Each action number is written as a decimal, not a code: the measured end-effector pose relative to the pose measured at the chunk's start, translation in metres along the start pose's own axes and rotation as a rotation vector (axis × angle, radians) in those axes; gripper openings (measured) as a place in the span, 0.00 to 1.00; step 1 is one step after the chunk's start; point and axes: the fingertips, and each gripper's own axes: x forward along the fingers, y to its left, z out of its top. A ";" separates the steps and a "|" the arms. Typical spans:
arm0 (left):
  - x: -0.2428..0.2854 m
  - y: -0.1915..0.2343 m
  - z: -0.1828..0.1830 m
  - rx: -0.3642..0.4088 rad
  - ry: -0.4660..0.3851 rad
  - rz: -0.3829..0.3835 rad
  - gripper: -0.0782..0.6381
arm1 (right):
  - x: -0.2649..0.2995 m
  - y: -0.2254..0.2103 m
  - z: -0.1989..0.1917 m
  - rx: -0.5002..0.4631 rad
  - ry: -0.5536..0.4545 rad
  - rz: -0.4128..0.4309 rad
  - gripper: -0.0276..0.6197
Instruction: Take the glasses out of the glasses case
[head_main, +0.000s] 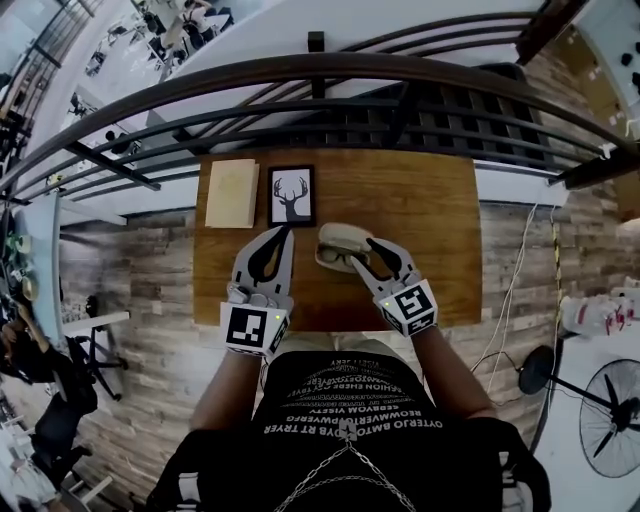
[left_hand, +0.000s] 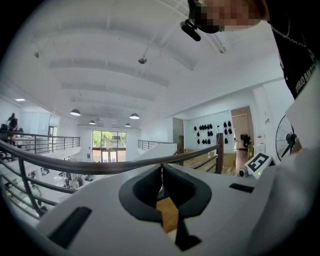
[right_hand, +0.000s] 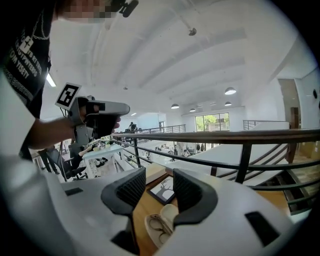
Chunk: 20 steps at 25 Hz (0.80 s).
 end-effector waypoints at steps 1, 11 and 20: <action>-0.001 0.001 0.001 0.001 0.002 0.003 0.15 | 0.003 0.000 -0.004 0.003 0.009 0.002 0.30; -0.014 0.014 0.006 0.003 -0.015 0.046 0.15 | 0.026 0.000 -0.043 0.005 0.086 0.032 0.30; -0.024 0.025 0.008 -0.001 -0.013 0.070 0.15 | 0.047 0.007 -0.079 0.028 0.166 0.060 0.30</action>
